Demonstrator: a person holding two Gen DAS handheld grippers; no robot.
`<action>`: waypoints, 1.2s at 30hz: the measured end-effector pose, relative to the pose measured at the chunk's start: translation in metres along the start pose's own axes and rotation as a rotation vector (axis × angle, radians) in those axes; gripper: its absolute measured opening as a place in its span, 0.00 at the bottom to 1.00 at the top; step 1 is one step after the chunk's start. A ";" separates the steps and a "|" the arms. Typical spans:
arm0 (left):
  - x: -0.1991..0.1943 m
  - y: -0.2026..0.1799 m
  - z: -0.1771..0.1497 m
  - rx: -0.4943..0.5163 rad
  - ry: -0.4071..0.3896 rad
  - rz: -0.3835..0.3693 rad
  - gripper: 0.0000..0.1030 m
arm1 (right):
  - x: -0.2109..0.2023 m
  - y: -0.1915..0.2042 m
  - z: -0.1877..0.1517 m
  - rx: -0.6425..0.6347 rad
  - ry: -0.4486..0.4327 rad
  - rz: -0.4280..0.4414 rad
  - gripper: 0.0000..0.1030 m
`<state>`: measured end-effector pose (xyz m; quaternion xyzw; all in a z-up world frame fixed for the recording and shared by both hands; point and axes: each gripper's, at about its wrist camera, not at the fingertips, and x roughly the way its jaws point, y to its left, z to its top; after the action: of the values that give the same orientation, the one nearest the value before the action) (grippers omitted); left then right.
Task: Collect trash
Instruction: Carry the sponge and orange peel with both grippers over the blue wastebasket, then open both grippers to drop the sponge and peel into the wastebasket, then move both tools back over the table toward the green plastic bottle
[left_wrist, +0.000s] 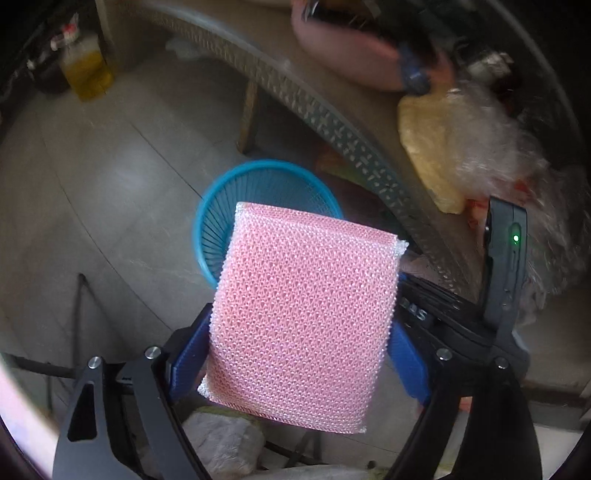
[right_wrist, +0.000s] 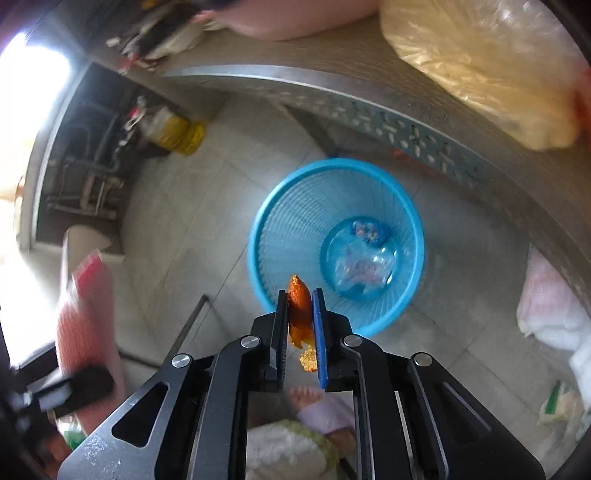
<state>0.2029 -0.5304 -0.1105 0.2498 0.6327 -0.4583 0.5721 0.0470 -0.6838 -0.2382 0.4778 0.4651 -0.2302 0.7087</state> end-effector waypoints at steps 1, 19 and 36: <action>0.007 0.003 0.002 -0.025 -0.009 0.010 0.88 | 0.013 -0.006 0.005 0.015 0.009 -0.010 0.38; -0.073 -0.003 -0.021 -0.013 -0.227 -0.106 0.94 | -0.039 0.012 -0.041 -0.085 -0.122 -0.058 0.55; -0.279 0.060 -0.241 -0.017 -0.629 0.080 0.94 | -0.144 0.112 -0.115 -0.507 -0.338 -0.060 0.84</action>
<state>0.1958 -0.2368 0.1194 0.1157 0.4181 -0.4850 0.7593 0.0164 -0.5492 -0.0723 0.2266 0.3972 -0.2041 0.8656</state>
